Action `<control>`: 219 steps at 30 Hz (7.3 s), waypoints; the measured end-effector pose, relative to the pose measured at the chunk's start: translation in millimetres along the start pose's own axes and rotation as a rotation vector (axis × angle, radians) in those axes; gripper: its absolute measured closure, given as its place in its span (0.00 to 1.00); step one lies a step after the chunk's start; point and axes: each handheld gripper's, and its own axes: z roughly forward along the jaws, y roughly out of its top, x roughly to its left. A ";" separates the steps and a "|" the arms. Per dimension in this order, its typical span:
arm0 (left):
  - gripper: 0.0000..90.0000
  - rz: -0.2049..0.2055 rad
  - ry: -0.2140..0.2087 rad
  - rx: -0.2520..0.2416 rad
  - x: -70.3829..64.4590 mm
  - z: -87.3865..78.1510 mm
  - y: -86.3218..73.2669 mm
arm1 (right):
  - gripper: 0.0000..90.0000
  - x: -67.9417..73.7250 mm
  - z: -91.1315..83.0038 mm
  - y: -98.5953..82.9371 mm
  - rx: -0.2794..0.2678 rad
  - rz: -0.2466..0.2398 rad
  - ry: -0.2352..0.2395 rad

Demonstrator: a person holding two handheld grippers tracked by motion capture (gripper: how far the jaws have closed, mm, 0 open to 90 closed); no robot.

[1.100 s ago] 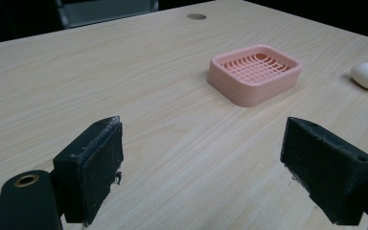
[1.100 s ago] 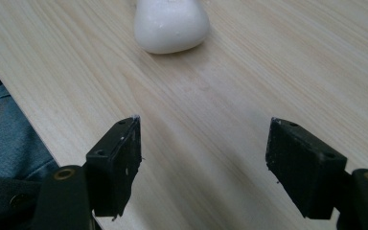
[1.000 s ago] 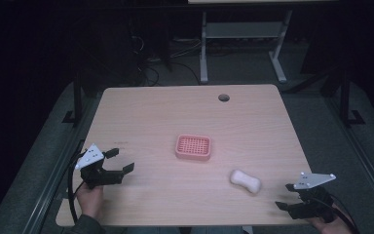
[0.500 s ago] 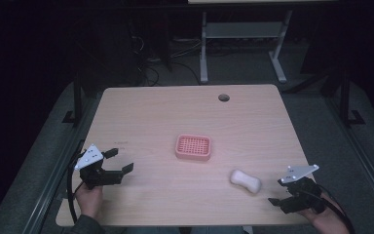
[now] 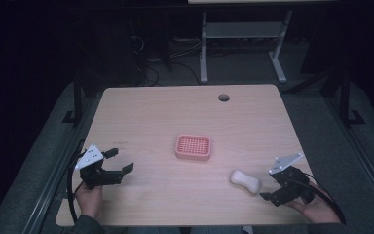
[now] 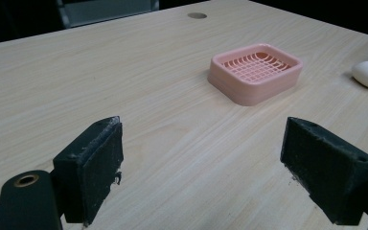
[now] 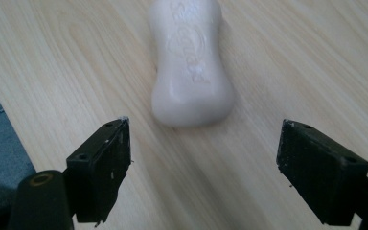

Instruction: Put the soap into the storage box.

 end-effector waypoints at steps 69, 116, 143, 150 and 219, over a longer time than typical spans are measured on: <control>0.16 -0.009 0.004 -0.016 3.2 -2.9 0.6 | 0.54 4.9 58.1 62.7 0.219 -0.182 0.053; 0.16 -0.016 0.001 -0.015 4.3 -1.9 0.1 | 0.54 -3.8 25.4 99.9 0.073 -0.235 0.041; 0.16 -0.014 0.000 -0.019 3.6 -1.9 1.0 | 0.54 -7.4 23.5 130.2 0.067 -0.265 0.046; 0.16 -0.017 -0.001 -0.020 3.9 -2.1 0.6 | 0.54 -7.4 24.6 142.8 0.053 -0.279 0.060; 0.16 -0.016 -0.011 -0.027 3.3 -1.7 2.1 | 0.54 -6.1 83.1 245.9 0.128 -0.371 0.113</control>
